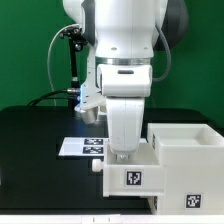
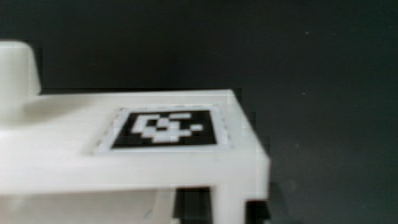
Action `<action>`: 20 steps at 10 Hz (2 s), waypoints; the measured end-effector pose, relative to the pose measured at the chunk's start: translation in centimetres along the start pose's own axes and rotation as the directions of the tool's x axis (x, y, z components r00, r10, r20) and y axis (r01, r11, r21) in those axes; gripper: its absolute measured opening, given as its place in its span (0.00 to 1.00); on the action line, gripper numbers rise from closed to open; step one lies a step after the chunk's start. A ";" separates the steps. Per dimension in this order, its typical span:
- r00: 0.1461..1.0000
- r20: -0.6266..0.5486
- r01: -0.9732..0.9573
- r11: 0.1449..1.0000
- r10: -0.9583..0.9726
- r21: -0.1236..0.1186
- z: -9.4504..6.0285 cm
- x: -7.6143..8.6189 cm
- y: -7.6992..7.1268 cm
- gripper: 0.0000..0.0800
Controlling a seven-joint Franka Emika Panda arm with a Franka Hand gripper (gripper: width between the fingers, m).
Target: Assemble drawer
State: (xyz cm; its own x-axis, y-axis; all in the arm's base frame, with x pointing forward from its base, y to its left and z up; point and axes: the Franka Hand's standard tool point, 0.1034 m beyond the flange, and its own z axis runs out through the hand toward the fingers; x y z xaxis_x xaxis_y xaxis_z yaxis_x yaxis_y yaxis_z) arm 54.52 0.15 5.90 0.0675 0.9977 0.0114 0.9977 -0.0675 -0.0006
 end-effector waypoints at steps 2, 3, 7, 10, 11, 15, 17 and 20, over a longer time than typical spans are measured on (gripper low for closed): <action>1.000 -0.001 0.002 1.000 -0.002 -0.010 0.0 0.2 0.0 0.05; 1.000 -0.001 -0.003 1.000 0.003 -0.011 0.0 0.2 0.0 0.05; 0.999 -0.001 0.040 0.999 -0.040 -0.015 0.2 -0.5 -0.4 0.05; 0.999 -0.001 0.046 0.999 -0.046 -0.015 0.2 -0.4 -0.3 0.05; 0.999 0.000 0.040 0.999 -0.040 -0.014 0.1 -0.2 0.0 0.05; 1.000 -0.001 0.006 1.000 -0.006 -0.012 0.1 0.4 0.5 0.05; 1.000 -0.002 -0.011 1.000 0.011 -0.016 0.2 0.7 0.5 0.05; 0.999 -0.016 -0.045 0.998 0.044 -0.038 0.6 0.0 -0.1 0.05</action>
Offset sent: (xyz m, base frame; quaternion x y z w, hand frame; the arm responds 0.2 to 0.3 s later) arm -0.0101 0.0100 -0.0005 -0.0197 0.0012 -0.0613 0.9979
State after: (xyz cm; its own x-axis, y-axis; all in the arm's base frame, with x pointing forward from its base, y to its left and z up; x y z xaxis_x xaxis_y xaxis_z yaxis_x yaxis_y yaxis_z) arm 54.37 0.14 5.31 0.1114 0.9934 0.0278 0.9930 -0.1124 0.0364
